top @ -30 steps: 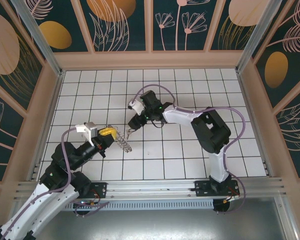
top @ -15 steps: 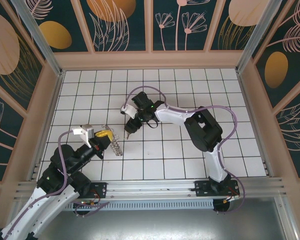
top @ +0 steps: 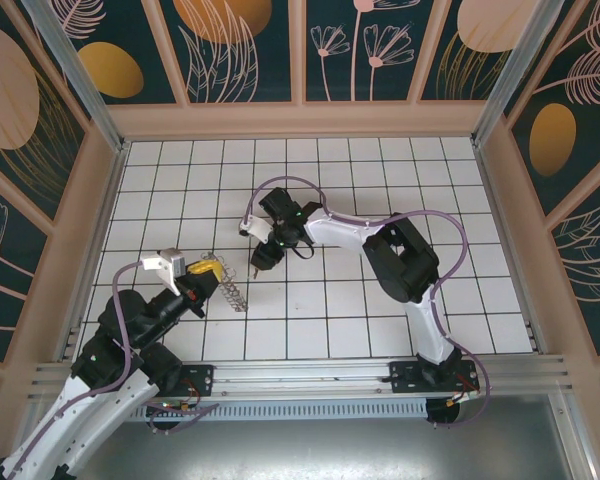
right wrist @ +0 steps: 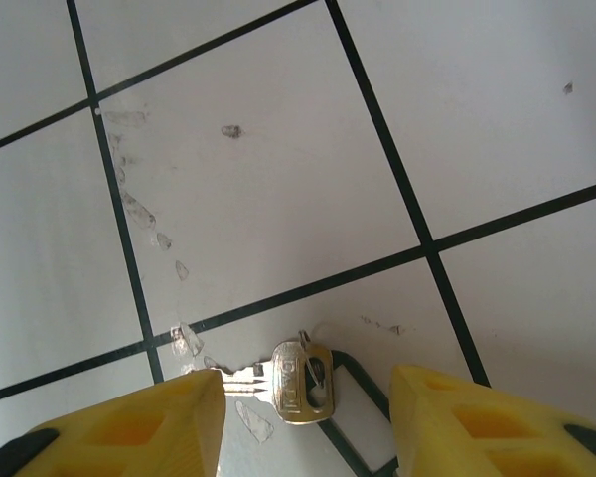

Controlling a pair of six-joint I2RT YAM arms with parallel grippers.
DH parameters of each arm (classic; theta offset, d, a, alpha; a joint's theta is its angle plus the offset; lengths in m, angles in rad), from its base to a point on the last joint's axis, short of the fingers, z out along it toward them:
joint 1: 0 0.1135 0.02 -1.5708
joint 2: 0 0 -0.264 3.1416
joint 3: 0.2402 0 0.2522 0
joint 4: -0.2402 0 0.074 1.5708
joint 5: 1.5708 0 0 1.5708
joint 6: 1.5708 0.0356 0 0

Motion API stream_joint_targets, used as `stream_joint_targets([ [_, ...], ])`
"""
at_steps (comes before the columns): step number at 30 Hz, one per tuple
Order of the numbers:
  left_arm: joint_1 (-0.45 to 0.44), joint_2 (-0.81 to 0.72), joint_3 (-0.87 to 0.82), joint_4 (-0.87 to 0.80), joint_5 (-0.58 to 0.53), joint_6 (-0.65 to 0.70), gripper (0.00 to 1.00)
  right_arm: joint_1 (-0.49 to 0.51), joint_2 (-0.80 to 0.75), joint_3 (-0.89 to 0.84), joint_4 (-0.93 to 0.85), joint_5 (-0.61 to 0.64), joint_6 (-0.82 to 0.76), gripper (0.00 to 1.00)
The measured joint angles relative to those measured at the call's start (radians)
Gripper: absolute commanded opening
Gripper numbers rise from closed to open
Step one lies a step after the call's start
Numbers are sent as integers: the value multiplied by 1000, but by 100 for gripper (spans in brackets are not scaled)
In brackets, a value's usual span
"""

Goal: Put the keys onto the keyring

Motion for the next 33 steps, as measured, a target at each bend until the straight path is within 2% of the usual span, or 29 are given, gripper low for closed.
stream_joint_targets([
  [11, 0, -1, 4, -4, -3, 0, 0, 8, 53, 29, -35, 0, -10, 37],
  [22, 0, -6, 10, -23, -3, 0, 0, 12, 72, 61, -52, 0, -29, 22],
  [33, 0, -9, 15, -24, -3, 0, 0, 12, 73, 63, -53, 16, -29, 24],
])
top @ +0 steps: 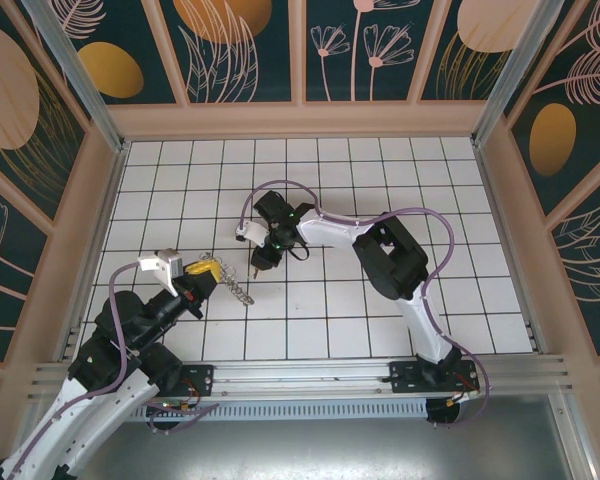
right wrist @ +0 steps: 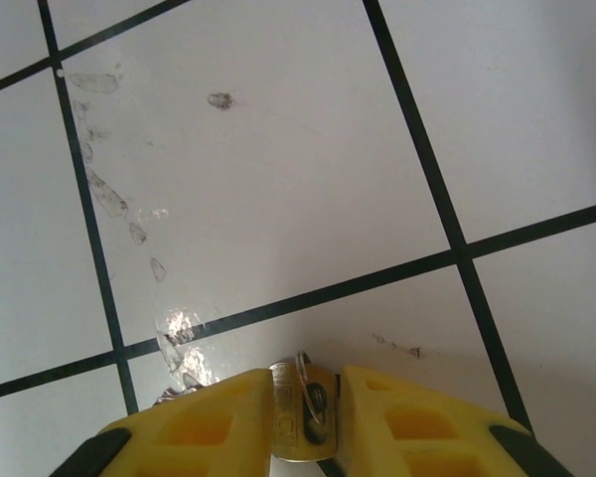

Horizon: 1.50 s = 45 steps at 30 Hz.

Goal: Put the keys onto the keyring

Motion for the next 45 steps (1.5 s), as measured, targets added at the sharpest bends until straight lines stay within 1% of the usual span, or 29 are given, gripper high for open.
stream_joint_targets([
  [12, 0, 0, 0, 0, -4, 0, 0, 2, 1, 1, -15, 3, -10, 21],
  [16, 0, 0, 0, 0, -4, 0, 0, 8, 2, 0, -25, 3, -24, 15],
  [20, 0, 0, 0, 0, -3, 0, 0, 10, 5, 3, -26, 3, -27, 11],
  [25, 0, 0, 0, 0, -3, 0, 0, 10, 7, 7, -26, 3, -27, 0],
  [32, 0, 0, 0, 0, -3, 0, 0, 7, -3, -14, -6, 3, -26, 0],
  [35, 0, 0, 0, 0, -3, 1, 0, 1, -53, -81, 12, 6, -26, 0],
  [38, 0, 0, 0, 1, 2, 12, 0, -10, -135, -156, 26, 7, -23, 0],
  [41, 0, 6, 0, 10, 35, 42, 0, -15, -260, -230, 41, 7, -18, 0],
  [45, 0, 49, 2, 51, 124, 93, 0, -16, -470, -325, 80, 2, -12, 0],
])
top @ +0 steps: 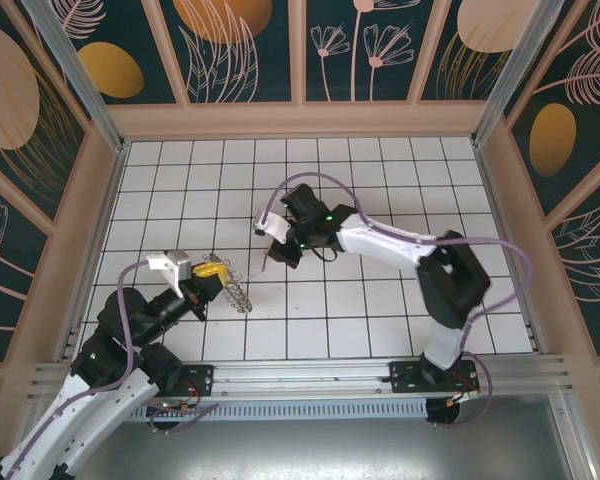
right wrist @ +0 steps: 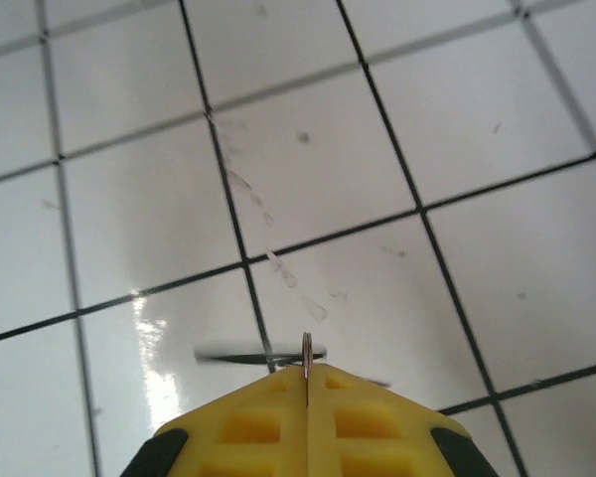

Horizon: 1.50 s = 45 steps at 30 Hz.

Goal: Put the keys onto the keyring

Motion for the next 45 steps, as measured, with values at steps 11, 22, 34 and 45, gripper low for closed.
stream_joint_targets([
  [11, 0, 196, 98, 119, 278, 147, 0, 65, -464, -148, 29, -28, 21, 0],
  [22, 0, 282, 137, 198, 427, 208, 0, 206, -610, -149, 13, 43, 70, 0],
  [34, 0, 293, 137, 220, 465, 218, 0, 252, -615, -149, 0, 62, 74, 0],
  [45, 0, 299, 137, 220, 465, 225, 0, 274, -624, -149, -1, 63, 74, 0],
])
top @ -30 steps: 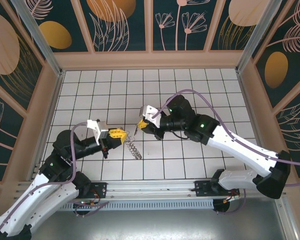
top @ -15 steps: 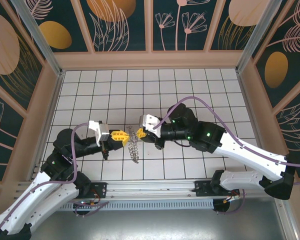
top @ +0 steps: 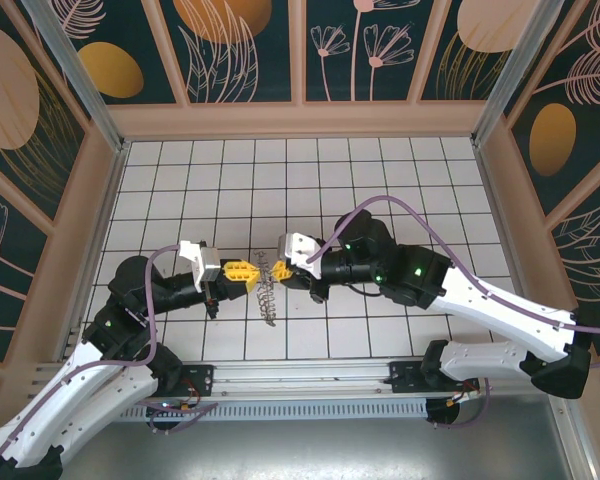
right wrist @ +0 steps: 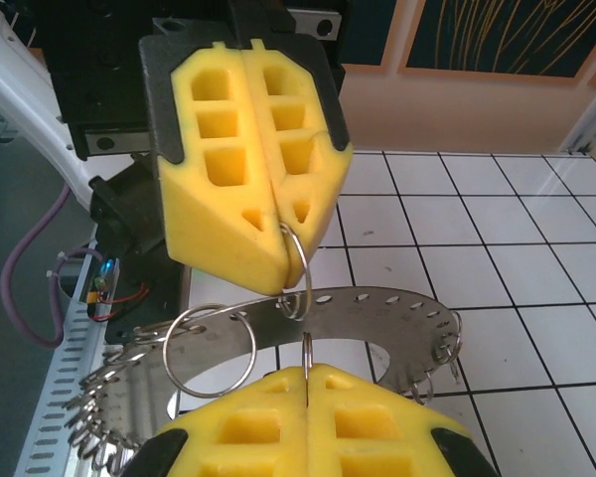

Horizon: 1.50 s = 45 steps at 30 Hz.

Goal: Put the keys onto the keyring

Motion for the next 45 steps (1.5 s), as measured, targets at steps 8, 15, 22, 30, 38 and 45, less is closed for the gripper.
stream_joint_targets([
  [8, 0, 3, 0, 0, 0, 3, 0, 8, 0, 0, 0, 0, 0, 0],
  [15, 0, 11, 0, 0, 0, 10, 0, 8, 0, 3, 0, 15, 0, 0],
  [22, 0, 11, 0, 0, 0, 10, 0, 8, 1, 13, -8, 18, 4, 0],
  [30, 0, 11, 0, 0, 0, 11, 0, 8, 1, 14, -8, 18, 4, 0],
  [38, 0, 13, 0, 0, 0, 23, 0, 8, 6, 20, -9, 16, 19, 0],
  [45, 0, 13, 10, 0, -4, 29, 0, 8, 21, 36, -18, 14, 19, 0],
])
